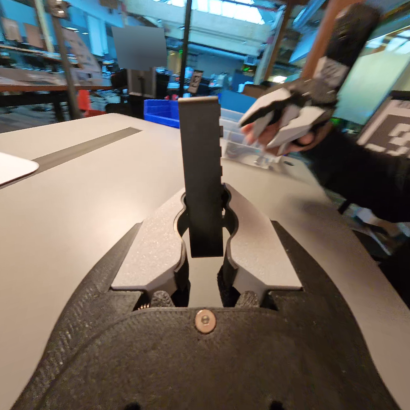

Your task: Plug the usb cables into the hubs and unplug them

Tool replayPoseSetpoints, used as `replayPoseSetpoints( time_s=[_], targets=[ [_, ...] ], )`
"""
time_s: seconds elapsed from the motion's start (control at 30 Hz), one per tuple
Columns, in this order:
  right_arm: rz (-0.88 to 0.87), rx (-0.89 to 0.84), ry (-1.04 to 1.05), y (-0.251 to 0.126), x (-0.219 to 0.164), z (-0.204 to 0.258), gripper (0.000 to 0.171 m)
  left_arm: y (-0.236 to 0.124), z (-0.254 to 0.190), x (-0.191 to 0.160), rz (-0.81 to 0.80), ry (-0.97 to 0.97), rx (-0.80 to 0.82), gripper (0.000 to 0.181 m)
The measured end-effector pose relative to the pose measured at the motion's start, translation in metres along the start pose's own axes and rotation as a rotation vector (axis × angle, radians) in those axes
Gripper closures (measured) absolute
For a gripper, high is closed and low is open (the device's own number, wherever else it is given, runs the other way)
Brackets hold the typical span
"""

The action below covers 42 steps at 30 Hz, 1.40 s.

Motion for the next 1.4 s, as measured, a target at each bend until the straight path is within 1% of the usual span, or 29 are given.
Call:
replayPoseSetpoints(
  time_s=[0.03, 0.1, 0.13, 0.2, 0.23, 0.27, 0.33, 0.37, 0.47, 0.57, 0.67, 0.73, 0.87, 0.93, 1.0, 1.07, 1.17, 1.3, 1.4],
  targets=[
    [-0.045, 0.048, 0.016, 0.023, 0.000, -0.001, 0.122, 0.000, -0.003, 0.000, -0.008, -0.002, -0.044, 0.153],
    [-0.174, 0.167, 0.071, 0.062, 0.002, -0.001, 0.114, -0.001, -0.008, 0.000, -0.010, -0.001, -0.109, 0.153],
    [-0.253, 0.225, 0.103, 0.077, 0.004, -0.001, 0.111, -0.002, -0.010, 0.000, -0.006, 0.004, -0.133, 0.152],
    [-0.372, 0.310, 0.185, 0.095, 0.009, 0.004, 0.111, -0.002, -0.012, -0.001, 0.001, 0.007, -0.170, 0.152],
    [-0.400, 0.362, 0.201, 0.100, 0.010, 0.011, 0.110, -0.002, -0.013, -0.001, 0.006, 0.010, -0.189, 0.152],
    [-0.417, 0.374, 0.190, 0.103, 0.009, 0.017, 0.109, -0.002, -0.014, -0.002, 0.013, 0.015, -0.215, 0.152],
    [-0.416, 0.334, 0.153, 0.108, 0.004, 0.023, 0.113, -0.001, -0.019, -0.004, 0.039, 0.037, -0.263, 0.152],
    [-0.421, 0.323, 0.148, 0.108, 0.004, 0.026, 0.116, 0.000, -0.022, -0.005, 0.062, 0.054, -0.287, 0.152],
    [-0.443, 0.279, 0.133, 0.104, 0.007, 0.028, 0.139, 0.005, -0.032, -0.012, 0.140, 0.113, -0.341, 0.151],
    [-0.385, 0.212, 0.060, 0.098, 0.008, 0.030, 0.145, 0.008, -0.030, -0.012, 0.150, 0.105, -0.294, 0.144],
    [-0.395, 0.117, 0.017, 0.075, 0.015, 0.025, 0.145, 0.005, -0.020, -0.006, 0.075, 0.052, -0.203, 0.134],
    [-0.401, 0.042, -0.004, 0.051, 0.021, 0.018, 0.145, 0.002, -0.011, -0.002, 0.028, -0.002, -0.146, 0.134],
    [-0.342, -0.165, -0.043, -0.010, 0.032, 0.006, 0.145, 0.002, -0.002, -0.001, 0.019, -0.071, -0.119, 0.135],
    [-0.277, -0.283, -0.089, -0.046, 0.039, 0.000, 0.145, 0.003, -0.002, -0.002, 0.039, -0.081, -0.116, 0.136],
    [-0.183, -0.405, -0.156, -0.082, 0.047, -0.010, 0.145, 0.005, -0.001, -0.004, 0.065, -0.088, -0.109, 0.136],
    [-0.081, -0.483, -0.218, -0.113, 0.050, -0.023, 0.145, 0.007, -0.001, -0.005, 0.093, -0.099, -0.107, 0.137],
    [0.160, -0.576, -0.291, -0.150, 0.041, -0.051, 0.144, 0.008, -0.002, -0.007, 0.117, -0.100, -0.109, 0.137],
    [0.537, -0.572, -0.275, -0.182, -0.002, -0.098, 0.144, 0.009, -0.004, -0.008, 0.128, -0.081, -0.100, 0.137],
    [0.722, -0.446, -0.182, -0.190, -0.040, -0.123, 0.144, 0.011, -0.006, -0.009, 0.142, -0.064, -0.097, 0.137]
  ],
)
Point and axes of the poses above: each gripper's, where its closed fingertips meet, y out along the fingers, x out of its top, z = x × y across the jaws, the point moved 8 cm from there along -y, back along the fingers, and after that the axes turned 14 degrees about x, right-handed, at the moved point
